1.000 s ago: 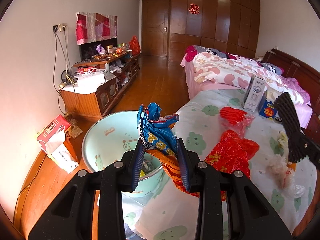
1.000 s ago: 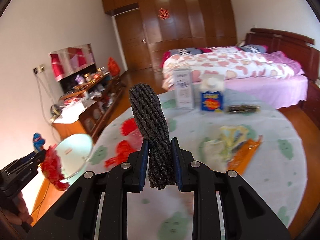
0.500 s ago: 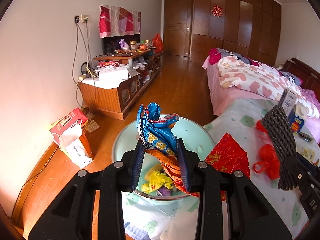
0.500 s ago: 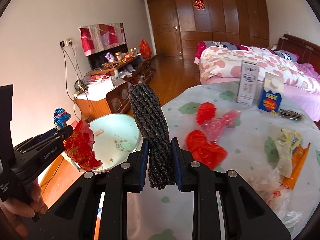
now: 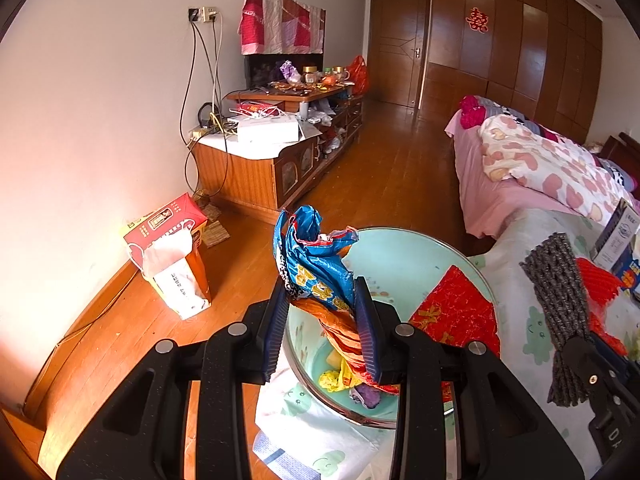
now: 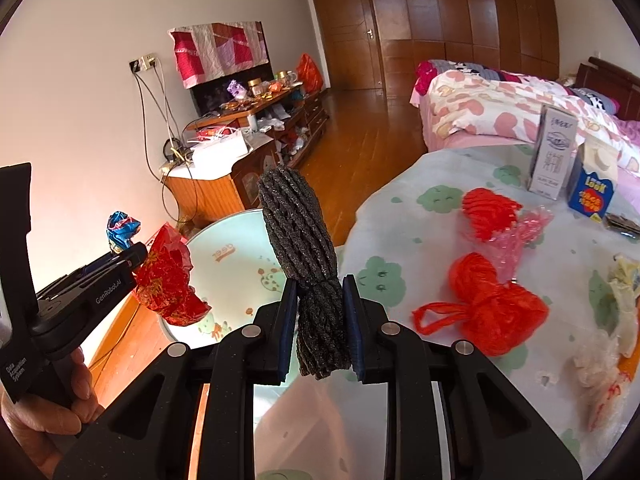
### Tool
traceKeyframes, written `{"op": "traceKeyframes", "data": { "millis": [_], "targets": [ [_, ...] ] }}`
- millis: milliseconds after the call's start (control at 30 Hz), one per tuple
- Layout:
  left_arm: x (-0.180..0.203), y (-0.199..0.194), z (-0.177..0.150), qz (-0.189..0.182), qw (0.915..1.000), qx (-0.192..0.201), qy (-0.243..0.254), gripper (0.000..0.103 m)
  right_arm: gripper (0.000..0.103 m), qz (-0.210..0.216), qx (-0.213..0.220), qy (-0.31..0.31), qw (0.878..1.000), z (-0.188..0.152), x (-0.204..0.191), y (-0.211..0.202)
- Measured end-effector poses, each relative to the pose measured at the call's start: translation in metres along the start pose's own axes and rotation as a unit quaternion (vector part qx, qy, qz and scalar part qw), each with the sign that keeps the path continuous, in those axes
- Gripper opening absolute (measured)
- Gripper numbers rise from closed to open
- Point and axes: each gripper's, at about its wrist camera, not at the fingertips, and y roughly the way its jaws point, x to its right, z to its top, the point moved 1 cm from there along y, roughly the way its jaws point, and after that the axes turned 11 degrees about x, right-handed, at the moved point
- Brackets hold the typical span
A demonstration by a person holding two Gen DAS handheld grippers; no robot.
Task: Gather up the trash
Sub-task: 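Carry the wrapper and black strip over the light-blue bin and open both tools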
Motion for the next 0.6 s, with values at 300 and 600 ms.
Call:
{"op": "traceKeyframes", "data": {
  "millis": [300,600],
  "targets": [
    [-0.007,0.024,-0.006,0.021,0.9995,-0.022,-0.005,0.033,0.024,0.006,-0.033,0.008,0.999,-0.004,-0.016,0.037],
    [0.002,0.055,-0.011,0.039,0.9982,-0.037,0.027,0.034,0.026,0.003,-0.064,-0.003,0.998,-0.012,-0.021,0.071]
  ]
}}
